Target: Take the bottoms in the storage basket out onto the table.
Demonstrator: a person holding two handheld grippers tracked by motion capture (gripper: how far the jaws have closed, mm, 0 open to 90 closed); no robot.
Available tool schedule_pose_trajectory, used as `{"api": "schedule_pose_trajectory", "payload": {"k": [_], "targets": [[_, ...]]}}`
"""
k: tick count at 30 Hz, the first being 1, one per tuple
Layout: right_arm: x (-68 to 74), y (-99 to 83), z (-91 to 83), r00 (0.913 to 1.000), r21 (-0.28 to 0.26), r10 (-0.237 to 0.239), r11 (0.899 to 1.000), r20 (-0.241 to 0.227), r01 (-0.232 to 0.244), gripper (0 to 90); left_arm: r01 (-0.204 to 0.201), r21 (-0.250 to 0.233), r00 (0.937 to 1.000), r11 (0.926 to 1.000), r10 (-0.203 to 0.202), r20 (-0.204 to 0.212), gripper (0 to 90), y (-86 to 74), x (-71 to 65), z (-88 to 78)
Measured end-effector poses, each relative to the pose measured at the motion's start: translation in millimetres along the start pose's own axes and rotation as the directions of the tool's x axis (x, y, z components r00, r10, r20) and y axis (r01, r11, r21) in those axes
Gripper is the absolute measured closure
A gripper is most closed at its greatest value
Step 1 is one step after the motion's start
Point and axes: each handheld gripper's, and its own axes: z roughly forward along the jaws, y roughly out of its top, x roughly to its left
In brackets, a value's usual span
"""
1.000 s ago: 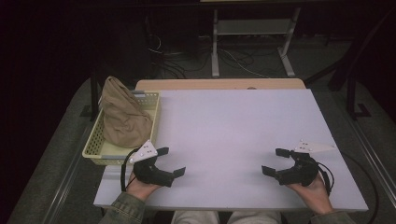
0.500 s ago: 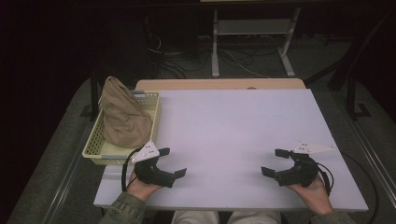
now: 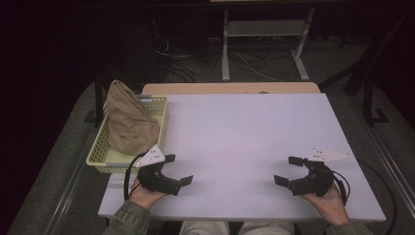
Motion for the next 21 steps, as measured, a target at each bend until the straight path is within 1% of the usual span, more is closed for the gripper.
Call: {"api": "schedule_pose_trajectory", "payload": {"k": [5, 7, 10, 12, 15, 21], "targets": [[-0.1, 0.1, -0.2, 1.0, -0.002, 0.003, 1.0, 0.0, -0.003, 0.7, 0.003, 0.005, 1.0, 1.0, -0.003, -0.009, 0.0, 5.7, 2.9, -6.2], [-0.2, 0.1, -0.3, 1.0, -0.005, 0.004, 1.0, 0.001, -0.004, 0.6, 0.013, 0.004, 0.9998, 0.9999, -0.013, -0.011, 0.0, 7.8, 4.6, -8.7], [0.0, -0.1, -0.2, 1.0, -0.007, 0.006, 1.0, 0.0, -0.006, 0.6, 0.038, 0.005, 0.9993, 0.9993, -0.038, 0.001, 0.0, 10.3, 7.0, -11.8], [0.0, 0.0, -0.2, 1.0, -0.002, 0.003, 1.0, 0.0, -0.003, 0.6, 0.047, 0.002, 0.9989, 0.9989, -0.047, -0.002, 0.0, 11.9, 8.5, -14.0], [0.3, 0.0, 0.0, 1.0, -0.001, 0.002, 1.0, -0.001, -0.002, 0.6, 0.051, -0.004, 0.9987, 0.9987, -0.051, -0.007, 0.0, 14.7, 10.8, -17.7], [0.2, -0.1, -0.2, 1.0, -0.007, 0.006, 1.0, 0.0, -0.006, 0.6, 0.054, 0.002, 0.9984, 0.9985, -0.054, -0.018, 0.0, 19.9, 15.3, -24.0]]}}
